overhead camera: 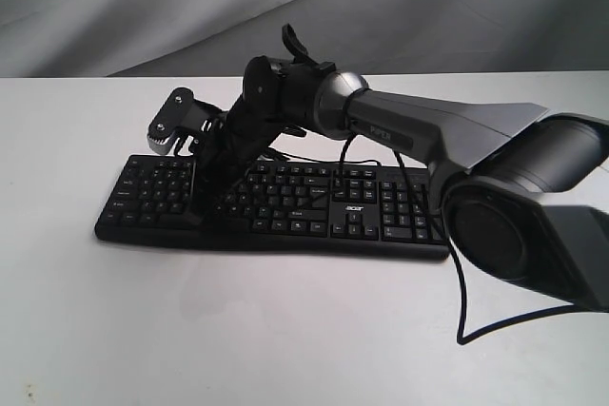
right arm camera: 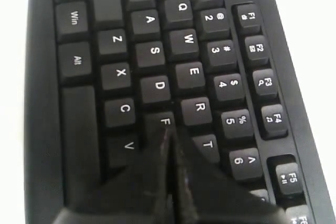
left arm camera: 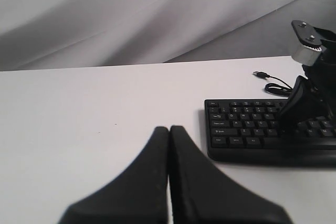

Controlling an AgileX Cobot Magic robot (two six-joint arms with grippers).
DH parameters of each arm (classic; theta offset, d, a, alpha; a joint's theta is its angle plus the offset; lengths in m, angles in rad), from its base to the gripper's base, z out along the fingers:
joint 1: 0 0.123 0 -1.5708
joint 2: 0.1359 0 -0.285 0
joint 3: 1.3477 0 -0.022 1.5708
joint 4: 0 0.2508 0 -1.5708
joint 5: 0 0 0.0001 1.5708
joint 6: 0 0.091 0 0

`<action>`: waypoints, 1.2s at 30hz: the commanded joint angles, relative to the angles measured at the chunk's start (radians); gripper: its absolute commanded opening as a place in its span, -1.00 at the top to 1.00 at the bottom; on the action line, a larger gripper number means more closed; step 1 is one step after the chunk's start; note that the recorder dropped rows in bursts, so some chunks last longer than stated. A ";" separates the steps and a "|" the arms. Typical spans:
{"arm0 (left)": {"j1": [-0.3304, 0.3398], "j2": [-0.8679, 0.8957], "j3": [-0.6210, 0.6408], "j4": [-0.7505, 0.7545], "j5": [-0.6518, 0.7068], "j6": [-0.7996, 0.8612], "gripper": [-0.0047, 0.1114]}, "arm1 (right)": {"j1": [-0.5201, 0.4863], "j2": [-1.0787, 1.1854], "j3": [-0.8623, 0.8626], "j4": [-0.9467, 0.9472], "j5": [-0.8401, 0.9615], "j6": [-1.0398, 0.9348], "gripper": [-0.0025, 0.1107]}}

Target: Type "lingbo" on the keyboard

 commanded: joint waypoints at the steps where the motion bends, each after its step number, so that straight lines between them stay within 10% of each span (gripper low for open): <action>1: 0.001 -0.004 0.005 -0.004 -0.007 -0.002 0.91 | -0.005 -0.016 -0.006 0.000 0.011 0.005 0.96; 36: 0.001 -0.004 0.005 -0.004 -0.007 -0.002 0.91 | 0.011 -0.033 0.000 -0.027 0.110 0.044 0.96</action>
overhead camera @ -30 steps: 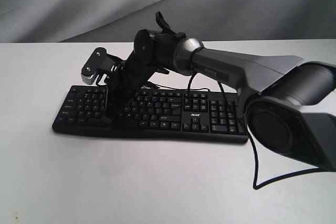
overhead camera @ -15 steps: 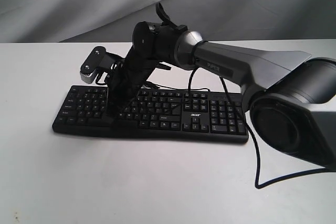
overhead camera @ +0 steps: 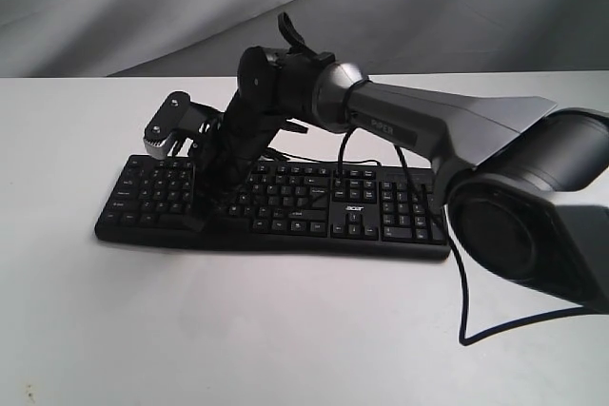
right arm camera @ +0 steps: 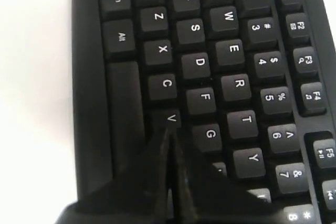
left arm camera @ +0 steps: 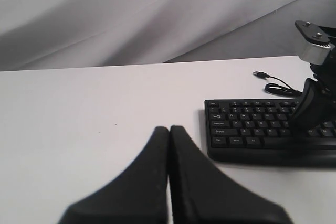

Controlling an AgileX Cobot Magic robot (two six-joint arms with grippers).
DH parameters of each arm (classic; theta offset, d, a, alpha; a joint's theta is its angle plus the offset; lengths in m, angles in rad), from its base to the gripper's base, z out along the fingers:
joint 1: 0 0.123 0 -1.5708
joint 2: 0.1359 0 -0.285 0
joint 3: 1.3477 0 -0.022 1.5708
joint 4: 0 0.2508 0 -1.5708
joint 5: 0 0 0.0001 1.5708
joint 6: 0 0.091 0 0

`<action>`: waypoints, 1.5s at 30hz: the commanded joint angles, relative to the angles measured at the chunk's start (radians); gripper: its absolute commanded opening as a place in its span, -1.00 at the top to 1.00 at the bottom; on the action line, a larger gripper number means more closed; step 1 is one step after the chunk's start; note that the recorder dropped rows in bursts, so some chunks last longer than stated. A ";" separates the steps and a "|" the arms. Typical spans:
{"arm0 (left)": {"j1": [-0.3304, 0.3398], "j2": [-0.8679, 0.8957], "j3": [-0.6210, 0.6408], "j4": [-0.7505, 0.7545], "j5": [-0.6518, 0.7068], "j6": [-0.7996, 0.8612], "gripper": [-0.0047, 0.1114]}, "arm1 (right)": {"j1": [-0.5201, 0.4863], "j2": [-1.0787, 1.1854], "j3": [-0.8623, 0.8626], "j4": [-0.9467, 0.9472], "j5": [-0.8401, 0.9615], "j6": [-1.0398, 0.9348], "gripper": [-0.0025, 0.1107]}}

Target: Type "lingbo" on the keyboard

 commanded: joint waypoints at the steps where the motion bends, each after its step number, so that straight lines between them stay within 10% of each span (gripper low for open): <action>1: 0.001 -0.004 0.005 -0.004 -0.007 -0.002 0.91 | 0.002 -0.004 0.000 0.006 -0.002 -0.002 0.96; 45: 0.001 -0.004 0.005 -0.004 -0.007 -0.002 0.91 | -0.103 -0.057 0.069 -0.090 0.022 0.065 0.96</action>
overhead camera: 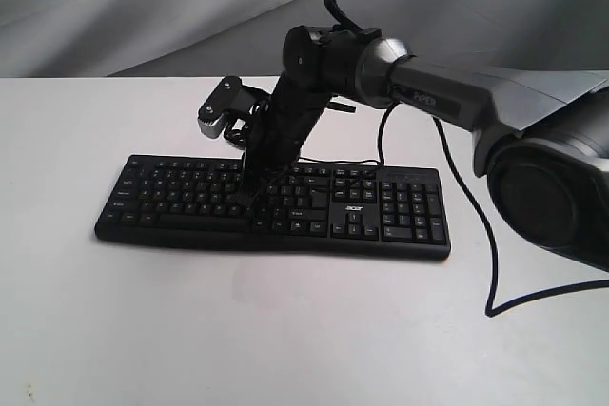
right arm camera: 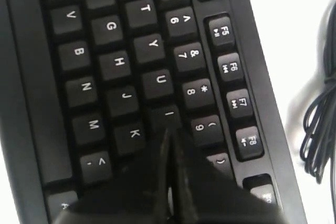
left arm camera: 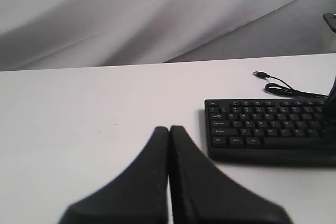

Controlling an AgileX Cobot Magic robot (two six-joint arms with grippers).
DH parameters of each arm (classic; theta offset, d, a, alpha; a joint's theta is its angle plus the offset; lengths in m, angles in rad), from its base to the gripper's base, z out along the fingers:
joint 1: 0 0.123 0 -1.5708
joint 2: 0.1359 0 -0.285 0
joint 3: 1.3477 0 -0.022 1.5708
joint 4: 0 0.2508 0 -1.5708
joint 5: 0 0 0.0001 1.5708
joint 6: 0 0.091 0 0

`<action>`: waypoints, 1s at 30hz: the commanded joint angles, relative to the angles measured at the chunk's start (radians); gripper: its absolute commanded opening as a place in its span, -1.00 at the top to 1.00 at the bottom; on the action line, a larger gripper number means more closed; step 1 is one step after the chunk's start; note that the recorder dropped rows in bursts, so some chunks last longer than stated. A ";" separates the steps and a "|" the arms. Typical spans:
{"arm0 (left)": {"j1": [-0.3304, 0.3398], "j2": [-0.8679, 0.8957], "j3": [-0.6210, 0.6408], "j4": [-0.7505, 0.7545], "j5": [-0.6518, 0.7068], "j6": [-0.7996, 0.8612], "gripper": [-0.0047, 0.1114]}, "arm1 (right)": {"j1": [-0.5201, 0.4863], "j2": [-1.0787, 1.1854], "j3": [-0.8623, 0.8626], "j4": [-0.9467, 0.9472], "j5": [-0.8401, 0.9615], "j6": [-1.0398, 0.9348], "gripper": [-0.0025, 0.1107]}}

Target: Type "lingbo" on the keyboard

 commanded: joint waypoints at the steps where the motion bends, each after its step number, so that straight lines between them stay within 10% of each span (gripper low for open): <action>1: 0.001 -0.004 0.005 -0.004 -0.007 -0.002 0.91 | -0.008 -0.007 0.006 0.011 -0.017 0.002 0.96; 30: 0.001 -0.004 0.005 -0.004 -0.007 -0.002 0.91 | -0.011 -0.109 0.060 0.006 0.002 -0.009 0.96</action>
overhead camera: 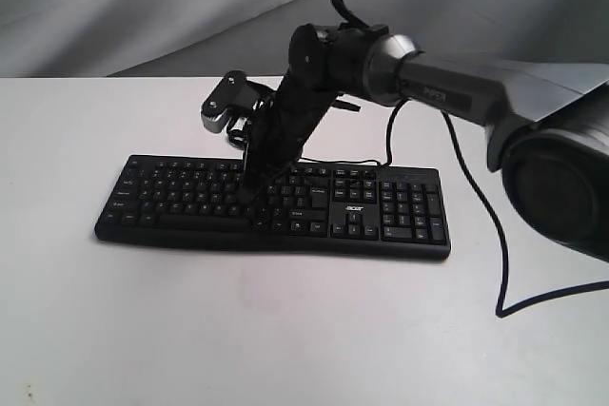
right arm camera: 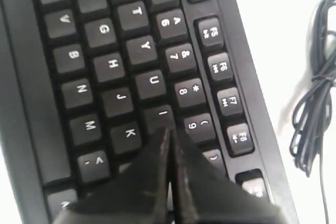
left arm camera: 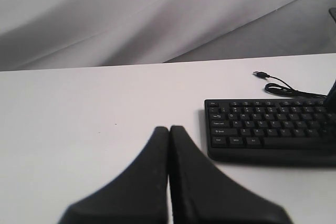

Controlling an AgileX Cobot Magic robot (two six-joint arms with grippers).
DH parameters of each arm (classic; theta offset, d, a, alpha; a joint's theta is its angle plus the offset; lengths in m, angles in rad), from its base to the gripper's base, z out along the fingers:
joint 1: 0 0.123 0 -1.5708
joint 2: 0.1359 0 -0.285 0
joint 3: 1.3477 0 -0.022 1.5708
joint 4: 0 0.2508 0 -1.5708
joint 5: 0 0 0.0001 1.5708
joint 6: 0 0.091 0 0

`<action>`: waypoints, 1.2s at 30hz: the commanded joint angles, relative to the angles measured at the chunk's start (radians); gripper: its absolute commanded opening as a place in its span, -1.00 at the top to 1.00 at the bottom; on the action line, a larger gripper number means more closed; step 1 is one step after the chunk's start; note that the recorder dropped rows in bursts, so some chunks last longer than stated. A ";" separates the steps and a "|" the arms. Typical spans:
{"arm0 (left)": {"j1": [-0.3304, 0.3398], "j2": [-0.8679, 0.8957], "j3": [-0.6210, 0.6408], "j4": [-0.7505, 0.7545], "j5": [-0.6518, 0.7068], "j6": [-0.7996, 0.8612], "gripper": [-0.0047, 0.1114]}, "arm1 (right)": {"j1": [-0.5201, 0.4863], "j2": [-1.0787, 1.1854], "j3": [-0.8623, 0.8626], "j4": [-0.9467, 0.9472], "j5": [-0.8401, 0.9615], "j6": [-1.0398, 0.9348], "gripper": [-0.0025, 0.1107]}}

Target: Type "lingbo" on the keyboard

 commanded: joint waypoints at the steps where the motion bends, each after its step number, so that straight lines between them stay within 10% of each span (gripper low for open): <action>1: 0.001 -0.004 0.005 -0.004 -0.007 -0.002 0.91 | -0.006 -0.085 0.002 -0.018 0.072 -0.002 0.96; 18: 0.001 -0.004 0.005 -0.004 -0.007 -0.002 0.91 | -0.006 -1.011 0.654 -0.147 -0.145 0.267 0.96; 36: 0.001 -0.004 0.005 -0.004 -0.007 -0.002 0.91 | 0.005 -1.554 0.703 -0.147 -0.164 0.227 0.96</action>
